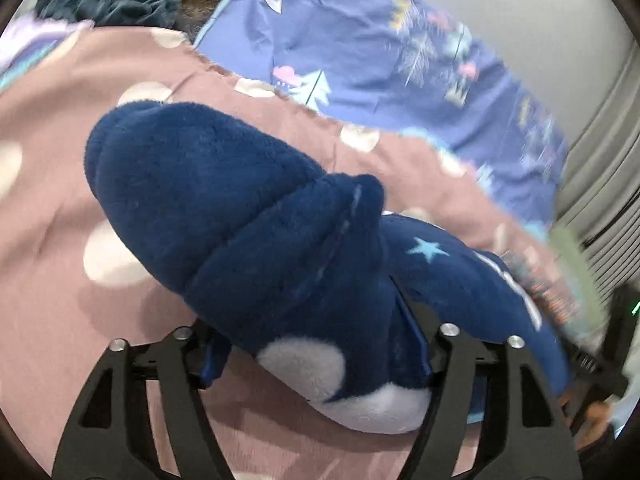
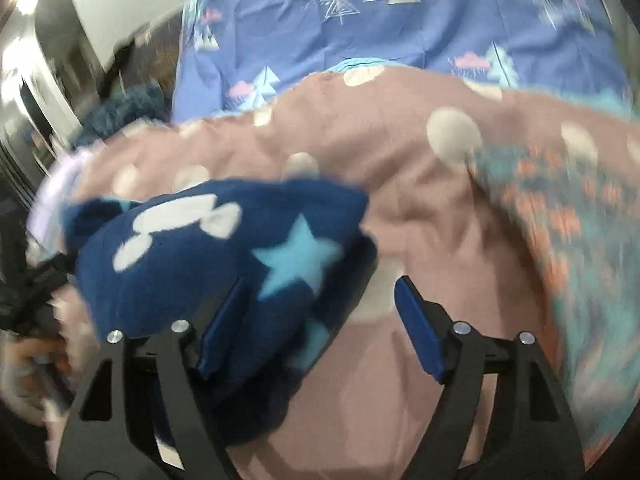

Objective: Fold small clothes

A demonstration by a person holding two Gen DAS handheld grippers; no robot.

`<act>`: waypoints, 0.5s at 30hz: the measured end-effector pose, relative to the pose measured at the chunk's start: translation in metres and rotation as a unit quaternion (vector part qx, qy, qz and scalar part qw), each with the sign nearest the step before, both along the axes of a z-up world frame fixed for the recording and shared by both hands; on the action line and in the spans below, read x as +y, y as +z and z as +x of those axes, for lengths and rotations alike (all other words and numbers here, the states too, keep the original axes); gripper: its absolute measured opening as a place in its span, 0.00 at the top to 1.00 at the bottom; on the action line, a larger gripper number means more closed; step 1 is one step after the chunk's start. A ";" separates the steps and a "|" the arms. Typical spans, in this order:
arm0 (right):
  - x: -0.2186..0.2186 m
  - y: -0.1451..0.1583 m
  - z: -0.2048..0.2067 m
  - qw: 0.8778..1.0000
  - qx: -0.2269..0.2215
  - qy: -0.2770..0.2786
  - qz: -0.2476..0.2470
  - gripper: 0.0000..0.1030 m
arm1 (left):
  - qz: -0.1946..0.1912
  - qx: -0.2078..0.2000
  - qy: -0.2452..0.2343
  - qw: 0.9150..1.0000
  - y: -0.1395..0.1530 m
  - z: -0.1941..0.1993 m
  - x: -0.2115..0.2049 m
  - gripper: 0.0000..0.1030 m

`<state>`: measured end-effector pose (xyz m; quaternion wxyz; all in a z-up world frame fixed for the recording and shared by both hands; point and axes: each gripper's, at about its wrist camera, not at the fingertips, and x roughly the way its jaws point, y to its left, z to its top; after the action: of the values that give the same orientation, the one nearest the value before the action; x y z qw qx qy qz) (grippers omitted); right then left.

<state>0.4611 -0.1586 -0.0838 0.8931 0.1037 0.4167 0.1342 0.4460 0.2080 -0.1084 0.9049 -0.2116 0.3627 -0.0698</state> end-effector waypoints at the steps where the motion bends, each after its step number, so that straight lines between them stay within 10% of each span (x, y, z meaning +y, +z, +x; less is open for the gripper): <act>1: -0.006 0.003 -0.012 1.000 -0.006 -0.005 0.014 0.24 | 0.005 -0.005 -0.003 1.000 0.005 -0.007 -0.003 0.28; 8: -0.004 0.044 -0.132 0.995 -0.088 0.022 -0.030 0.11 | 0.130 -0.083 -0.065 0.986 0.062 -0.091 -0.035 0.15; 15: -0.013 0.083 -0.277 0.974 -0.217 -0.044 -0.052 0.02 | 0.142 -0.176 -0.093 0.970 0.114 -0.235 -0.102 0.01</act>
<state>0.1846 -0.1718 -0.0012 0.9715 0.0442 0.2141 0.0919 0.2114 0.1061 0.0055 0.9648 -0.0310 0.2221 -0.1373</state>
